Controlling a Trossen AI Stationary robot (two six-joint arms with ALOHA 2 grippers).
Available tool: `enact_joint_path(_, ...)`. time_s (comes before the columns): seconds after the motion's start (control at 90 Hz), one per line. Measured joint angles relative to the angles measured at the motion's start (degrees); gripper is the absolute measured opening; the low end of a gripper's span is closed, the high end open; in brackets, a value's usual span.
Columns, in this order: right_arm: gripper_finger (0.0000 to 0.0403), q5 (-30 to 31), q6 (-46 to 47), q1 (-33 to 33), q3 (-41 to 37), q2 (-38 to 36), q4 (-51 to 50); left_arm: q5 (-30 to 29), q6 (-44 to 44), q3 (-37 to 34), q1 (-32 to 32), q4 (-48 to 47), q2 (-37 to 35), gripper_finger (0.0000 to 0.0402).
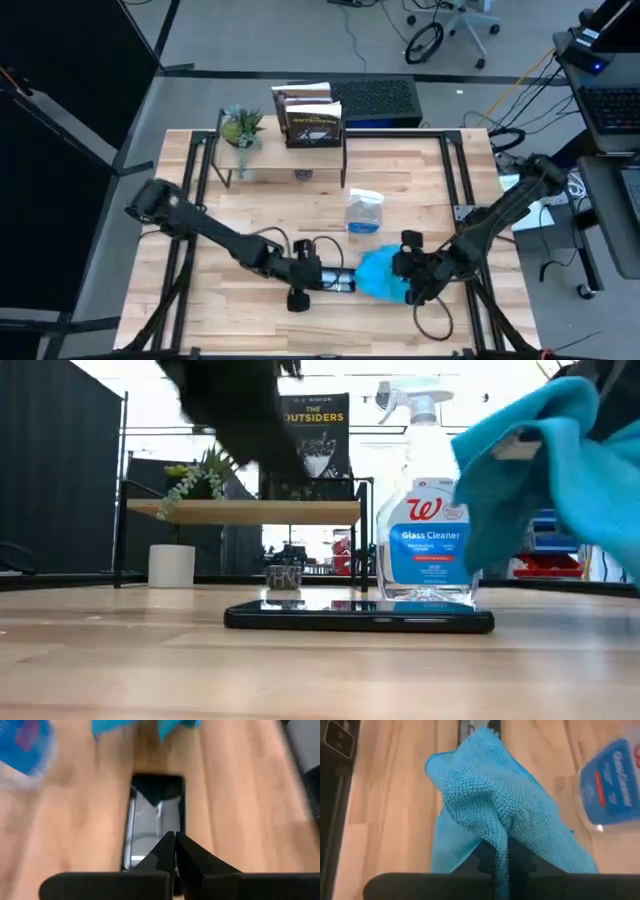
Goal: Apply microfiber cloth
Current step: Wipe the front of the black cellphone with a blue microfiber cloth
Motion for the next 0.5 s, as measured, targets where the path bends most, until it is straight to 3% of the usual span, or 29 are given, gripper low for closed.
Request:
enact_joint_path(0.244,0.0010,1.5,6.1,0.4,-3.2,-1.1,-4.0,-5.8,-0.4,-1.1,-0.3,-9.0,-9.1,0.0000)
enact_joint_path(0.411,0.0072,0.3,14.4,0.6,-9.8,-1.1,-4.3,-5.7,-0.4,-4.9,0.0,-10.4,-12.6,0.0000)
enact_joint_path(0.5,0.0116,-6.9,17.5,0.7,-11.1,-1.1,-5.0,-4.3,-0.9,-6.7,0.7,-10.3,-14.5,0.0000)
